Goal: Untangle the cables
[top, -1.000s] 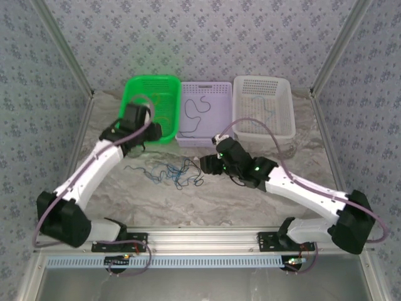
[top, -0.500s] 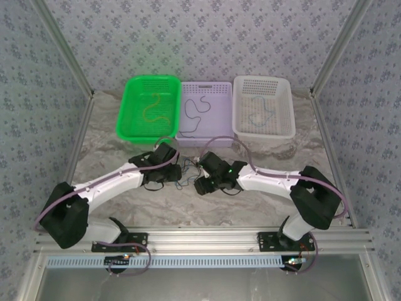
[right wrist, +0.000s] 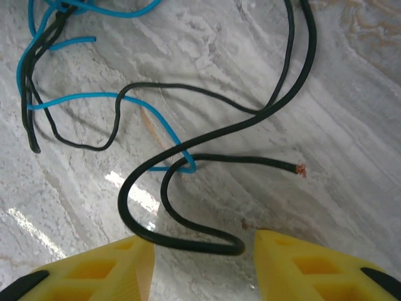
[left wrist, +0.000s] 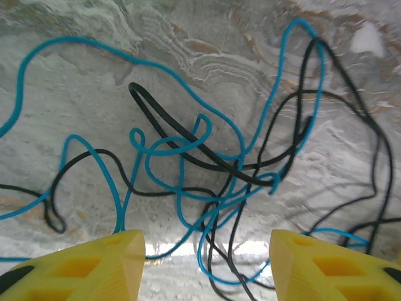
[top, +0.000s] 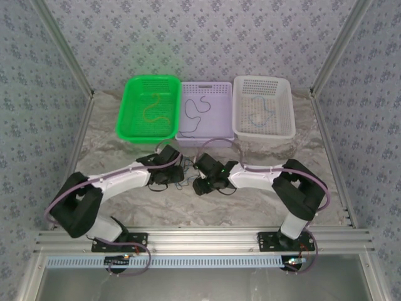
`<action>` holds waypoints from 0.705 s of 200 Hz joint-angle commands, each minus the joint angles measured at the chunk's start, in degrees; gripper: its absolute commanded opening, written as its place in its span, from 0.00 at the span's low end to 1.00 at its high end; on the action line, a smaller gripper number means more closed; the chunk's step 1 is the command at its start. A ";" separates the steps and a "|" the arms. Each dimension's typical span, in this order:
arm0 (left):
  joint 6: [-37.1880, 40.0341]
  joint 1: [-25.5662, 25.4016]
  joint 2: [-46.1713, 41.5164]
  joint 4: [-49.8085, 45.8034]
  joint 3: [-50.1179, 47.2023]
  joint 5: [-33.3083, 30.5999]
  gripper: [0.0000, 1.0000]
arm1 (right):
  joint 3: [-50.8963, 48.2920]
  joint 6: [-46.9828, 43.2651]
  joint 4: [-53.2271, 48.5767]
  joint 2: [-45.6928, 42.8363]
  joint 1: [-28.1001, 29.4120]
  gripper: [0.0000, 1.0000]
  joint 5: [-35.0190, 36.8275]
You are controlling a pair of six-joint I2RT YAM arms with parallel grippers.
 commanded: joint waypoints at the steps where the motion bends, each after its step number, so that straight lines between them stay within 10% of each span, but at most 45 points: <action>1: -1.30 -0.50 2.62 1.52 2.31 -2.91 0.59 | 1.15 0.93 2.42 -0.04 -1.25 0.47 0.09; 35: -1.03 -0.29 7.14 5.77 2.79 -3.45 0.58 | 1.91 1.21 3.75 0.93 -2.40 0.40 -1.78; 84: -1.18 -0.25 12.69 7.58 1.72 -8.78 0.18 | 1.22 2.63 4.58 0.40 -3.26 0.00 -0.84; 141: 0.02 0.38 8.91 8.03 -2.54 -12.08 0.00 | -7.11 3.56 -0.68 -18.65 -7.66 0.00 2.45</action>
